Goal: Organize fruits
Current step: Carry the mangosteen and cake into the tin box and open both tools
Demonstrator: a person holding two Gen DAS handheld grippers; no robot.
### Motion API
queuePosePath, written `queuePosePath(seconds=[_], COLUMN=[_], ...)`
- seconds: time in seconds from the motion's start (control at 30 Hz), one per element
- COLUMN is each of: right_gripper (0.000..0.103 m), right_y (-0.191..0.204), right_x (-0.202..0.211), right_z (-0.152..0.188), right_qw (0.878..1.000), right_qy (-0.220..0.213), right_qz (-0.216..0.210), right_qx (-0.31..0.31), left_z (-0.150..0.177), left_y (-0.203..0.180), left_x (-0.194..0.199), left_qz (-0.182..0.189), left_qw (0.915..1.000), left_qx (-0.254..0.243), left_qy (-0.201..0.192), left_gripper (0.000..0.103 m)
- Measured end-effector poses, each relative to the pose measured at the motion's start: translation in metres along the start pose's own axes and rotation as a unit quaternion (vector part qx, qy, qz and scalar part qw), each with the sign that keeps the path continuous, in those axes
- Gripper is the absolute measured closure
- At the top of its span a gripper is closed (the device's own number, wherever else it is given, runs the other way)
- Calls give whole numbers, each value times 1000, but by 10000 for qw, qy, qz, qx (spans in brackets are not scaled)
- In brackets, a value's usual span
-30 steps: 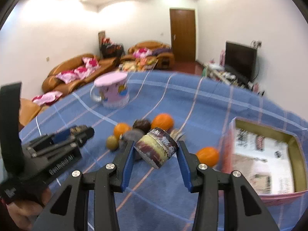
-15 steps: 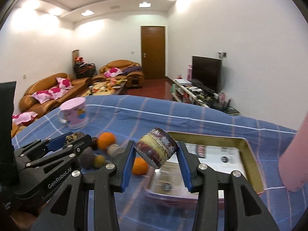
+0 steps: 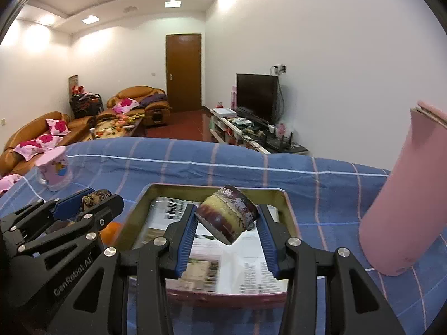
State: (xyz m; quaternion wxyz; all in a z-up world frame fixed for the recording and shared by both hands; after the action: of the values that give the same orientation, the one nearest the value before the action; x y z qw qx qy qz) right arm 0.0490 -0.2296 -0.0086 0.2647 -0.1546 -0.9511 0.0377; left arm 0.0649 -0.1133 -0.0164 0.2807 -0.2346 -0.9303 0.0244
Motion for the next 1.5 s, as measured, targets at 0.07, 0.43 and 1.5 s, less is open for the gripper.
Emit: queuePosePath(seconds=[0.07, 0.43, 1.5], right_gripper=[58, 57, 57], right_y=[-7, -23, -15], right_x=[-6, -30, -54], right_z=[2, 12, 32], right_qw=[9999, 9988, 9948], right_qy=[42, 353, 1010], right_qz=[94, 327, -91], right_qx=[2, 28, -46], left_z=[-1, 2, 8], left_y=[-8, -28, -17], left_x=[-7, -42, -61], left_qz=[10, -75, -302], left_qw=[10000, 9992, 9965], left_qx=[-26, -170, -24], left_qy=[49, 365, 776], left_gripper=[64, 64, 63])
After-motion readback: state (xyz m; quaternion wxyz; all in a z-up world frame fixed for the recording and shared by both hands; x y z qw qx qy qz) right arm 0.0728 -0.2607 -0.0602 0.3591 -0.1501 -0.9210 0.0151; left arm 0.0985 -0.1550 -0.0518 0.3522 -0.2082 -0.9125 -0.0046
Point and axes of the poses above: each gripper's, at about its wrist camera, not at the fingertips, and x roughly against the way its jaws point, y to its left, z to its underside, the point moved 6 cm from there along -x, roughly the way its jaws point, and after that the axes turned 13 degrees about z, right-handed, at the moved point
